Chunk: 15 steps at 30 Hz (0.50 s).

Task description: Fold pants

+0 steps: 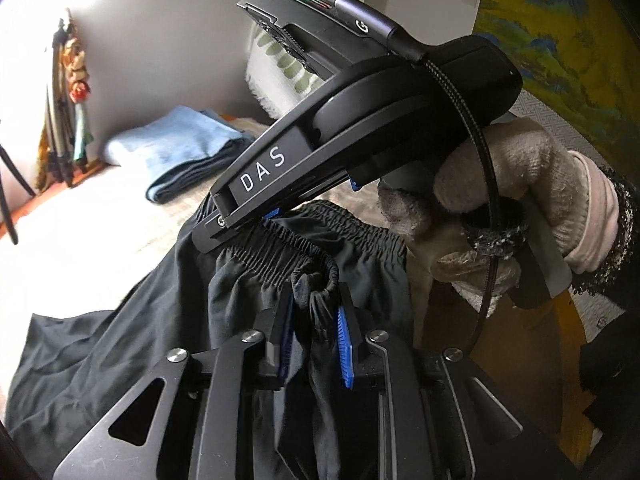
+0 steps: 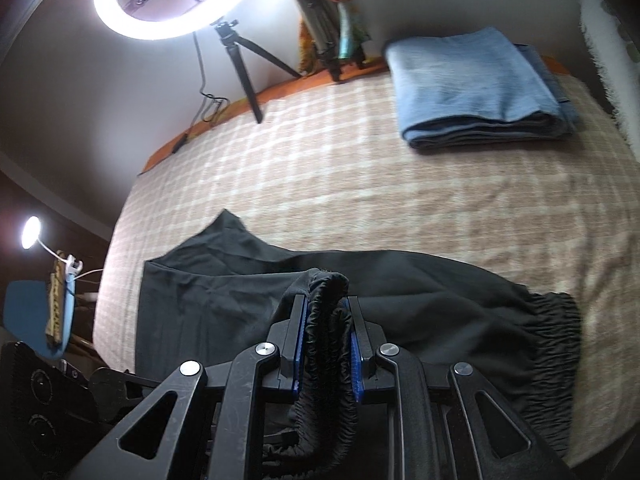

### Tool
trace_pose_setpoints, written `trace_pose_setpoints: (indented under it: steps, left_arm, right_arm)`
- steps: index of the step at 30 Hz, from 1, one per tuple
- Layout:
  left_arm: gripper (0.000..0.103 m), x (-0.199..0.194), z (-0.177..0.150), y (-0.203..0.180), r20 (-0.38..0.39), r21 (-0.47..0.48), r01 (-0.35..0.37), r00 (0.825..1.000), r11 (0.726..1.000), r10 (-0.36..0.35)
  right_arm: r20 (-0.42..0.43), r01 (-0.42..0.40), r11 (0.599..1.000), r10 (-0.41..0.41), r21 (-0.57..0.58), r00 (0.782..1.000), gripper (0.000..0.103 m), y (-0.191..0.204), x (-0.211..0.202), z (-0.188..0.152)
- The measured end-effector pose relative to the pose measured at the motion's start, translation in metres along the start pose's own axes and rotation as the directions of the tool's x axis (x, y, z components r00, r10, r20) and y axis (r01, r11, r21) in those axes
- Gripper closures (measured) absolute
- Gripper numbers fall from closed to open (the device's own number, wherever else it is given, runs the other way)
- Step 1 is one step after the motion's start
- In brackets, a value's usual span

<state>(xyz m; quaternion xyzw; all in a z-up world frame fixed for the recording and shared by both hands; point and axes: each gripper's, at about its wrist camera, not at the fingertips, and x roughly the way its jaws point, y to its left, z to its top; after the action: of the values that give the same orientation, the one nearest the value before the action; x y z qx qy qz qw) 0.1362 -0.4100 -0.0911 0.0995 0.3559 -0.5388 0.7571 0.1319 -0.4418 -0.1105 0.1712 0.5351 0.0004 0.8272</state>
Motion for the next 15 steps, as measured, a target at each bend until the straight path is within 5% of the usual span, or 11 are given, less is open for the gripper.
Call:
trace_pose_setpoints:
  steps: [10,15]
  left_arm:
    - [0.070,-0.012,-0.015,0.006,-0.053,-0.010,0.063,0.997,0.998,-0.064]
    - [0.063,-0.057,-0.042,0.033,-0.045,-0.004,-0.010,0.999,1.000,0.010]
  right_arm:
    - [0.012,0.069,0.998,-0.069,-0.004,0.998,0.087,-0.027,0.003,-0.002]
    - [0.011,0.071,0.997,-0.070,-0.006,0.997,0.087,-0.040,-0.001,-0.003]
